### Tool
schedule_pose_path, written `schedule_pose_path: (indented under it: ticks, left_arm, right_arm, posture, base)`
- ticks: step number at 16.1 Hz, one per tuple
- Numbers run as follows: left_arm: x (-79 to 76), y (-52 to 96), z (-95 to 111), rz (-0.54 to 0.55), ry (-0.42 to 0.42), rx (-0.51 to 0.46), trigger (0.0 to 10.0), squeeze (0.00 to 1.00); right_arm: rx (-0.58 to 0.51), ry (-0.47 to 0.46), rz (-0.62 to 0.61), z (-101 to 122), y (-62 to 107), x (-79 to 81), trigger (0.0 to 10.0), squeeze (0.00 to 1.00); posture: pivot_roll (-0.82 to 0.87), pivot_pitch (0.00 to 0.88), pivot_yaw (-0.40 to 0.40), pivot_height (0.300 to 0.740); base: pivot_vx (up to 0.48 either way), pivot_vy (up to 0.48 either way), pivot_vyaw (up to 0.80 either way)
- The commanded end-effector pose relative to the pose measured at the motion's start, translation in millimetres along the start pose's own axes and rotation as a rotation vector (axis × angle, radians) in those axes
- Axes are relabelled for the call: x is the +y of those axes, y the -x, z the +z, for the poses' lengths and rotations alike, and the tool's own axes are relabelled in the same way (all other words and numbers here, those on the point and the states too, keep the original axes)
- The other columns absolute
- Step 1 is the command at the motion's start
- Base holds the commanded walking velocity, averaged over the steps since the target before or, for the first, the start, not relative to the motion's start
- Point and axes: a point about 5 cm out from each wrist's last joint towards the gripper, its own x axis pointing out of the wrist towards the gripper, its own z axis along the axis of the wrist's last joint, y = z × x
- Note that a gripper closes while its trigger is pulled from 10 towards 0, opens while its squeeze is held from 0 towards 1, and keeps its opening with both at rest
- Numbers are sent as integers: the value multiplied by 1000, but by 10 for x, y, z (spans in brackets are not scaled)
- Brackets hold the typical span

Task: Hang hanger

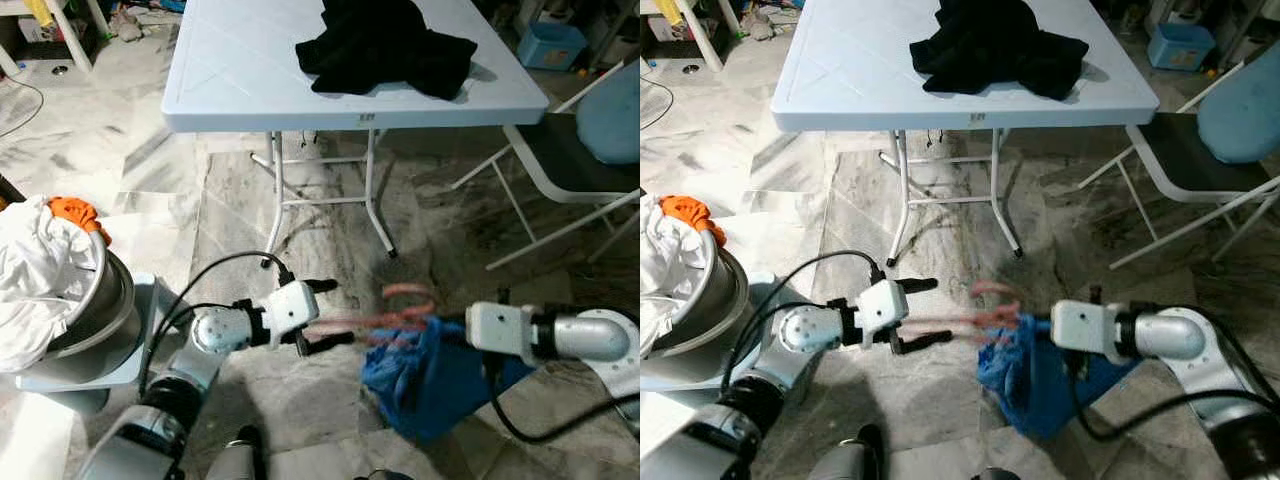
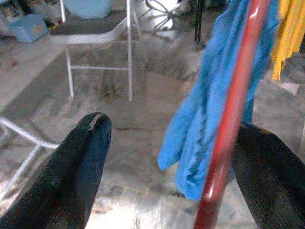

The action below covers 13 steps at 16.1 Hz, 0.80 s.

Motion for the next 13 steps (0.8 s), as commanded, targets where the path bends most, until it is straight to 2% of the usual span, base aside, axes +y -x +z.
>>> schedule_pose_path:
  ticks: [1, 5, 13]
  left_arm:
    - [-33, 1, -36, -16, -1, 19, 0, 0]
    - [-60, -57, -19, -40, 34, -4, 0, 0]
    - [-163, -212, 71, -123, 53, -58, 0, 0]
  right_arm:
    - [0, 6, 19, 26, 71, -19, 10000, 0]
    - [10, 10, 5, 25, 109, -61, 10000, 0]
    - [-8, 11, 29, 73, 51, -28, 10000, 0]
  posture:
    - [-107, 219, -41, 740]
    - [-113, 216, -42, 740]
    - [-114, 215, -49, 740]
  base:
    - [0, 0, 0]
    - [0, 0, 0]
    - [0, 0, 0]
